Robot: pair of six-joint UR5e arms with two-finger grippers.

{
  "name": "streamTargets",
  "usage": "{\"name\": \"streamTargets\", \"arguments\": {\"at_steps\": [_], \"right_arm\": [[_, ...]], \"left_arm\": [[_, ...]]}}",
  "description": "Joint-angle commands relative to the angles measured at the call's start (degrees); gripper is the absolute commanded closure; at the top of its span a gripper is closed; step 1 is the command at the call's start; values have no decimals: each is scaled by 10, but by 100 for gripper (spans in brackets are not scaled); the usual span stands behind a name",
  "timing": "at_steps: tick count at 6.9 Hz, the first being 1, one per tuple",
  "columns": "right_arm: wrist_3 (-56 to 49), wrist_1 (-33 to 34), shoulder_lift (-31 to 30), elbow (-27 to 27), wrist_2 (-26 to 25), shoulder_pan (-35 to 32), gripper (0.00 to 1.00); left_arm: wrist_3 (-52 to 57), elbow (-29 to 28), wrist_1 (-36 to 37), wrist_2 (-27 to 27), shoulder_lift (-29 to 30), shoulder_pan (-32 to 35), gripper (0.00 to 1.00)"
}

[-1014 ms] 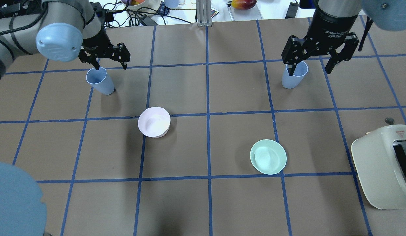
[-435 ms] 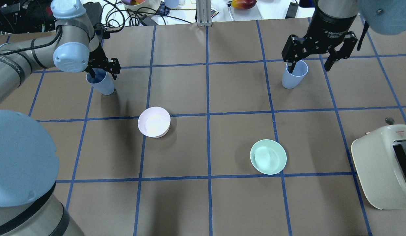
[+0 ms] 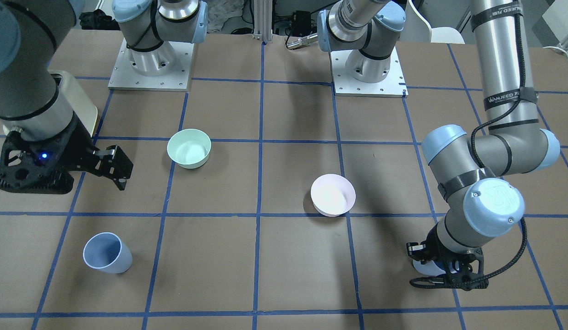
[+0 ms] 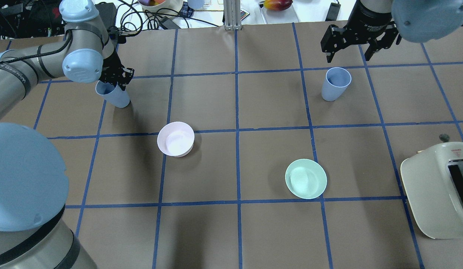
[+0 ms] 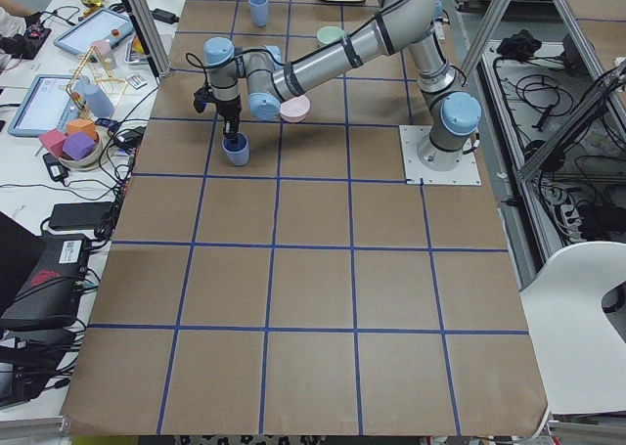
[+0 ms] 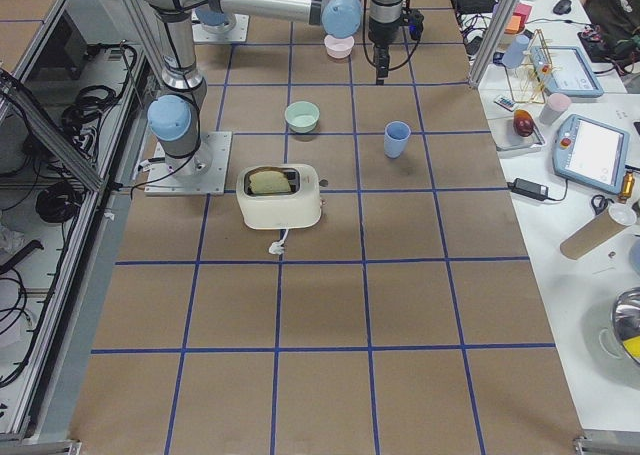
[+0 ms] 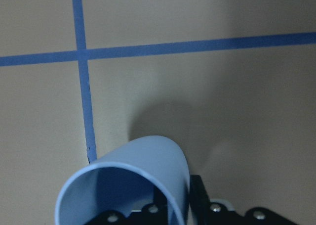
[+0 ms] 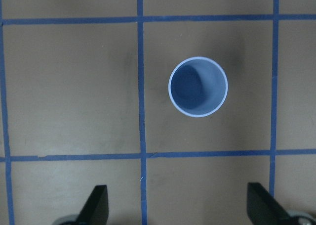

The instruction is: Stack blue cups with both arms

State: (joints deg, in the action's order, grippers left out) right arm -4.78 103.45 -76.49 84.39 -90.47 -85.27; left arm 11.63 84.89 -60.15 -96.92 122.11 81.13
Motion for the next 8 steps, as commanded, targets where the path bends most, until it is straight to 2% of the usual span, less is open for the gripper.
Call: {"name": "streamTargets", "arguments": {"at_steps": [1, 3, 4, 6, 7, 8], "right_arm": [[-54, 52, 54, 2, 1, 33, 0], [-55, 103, 96, 2, 6, 43, 0], [-56, 105, 106, 4, -2, 45, 0], [-56, 105, 139, 4, 3, 59, 0], [-57, 105, 161, 4, 4, 62, 0], [-56, 105, 165, 4, 7, 63, 0]], "left_arm": [[-14, -24, -3, 5, -9, 50, 100], [-157, -94, -9, 5, 13, 150, 100], [-181, -109, -8, 5, 23, 196, 100], [-262, -104, -12, 16, 31, 304, 100], [-299, -89, -12, 14, 40, 341, 100], [-323, -71, -2, 15, 48, 346, 100]]}}
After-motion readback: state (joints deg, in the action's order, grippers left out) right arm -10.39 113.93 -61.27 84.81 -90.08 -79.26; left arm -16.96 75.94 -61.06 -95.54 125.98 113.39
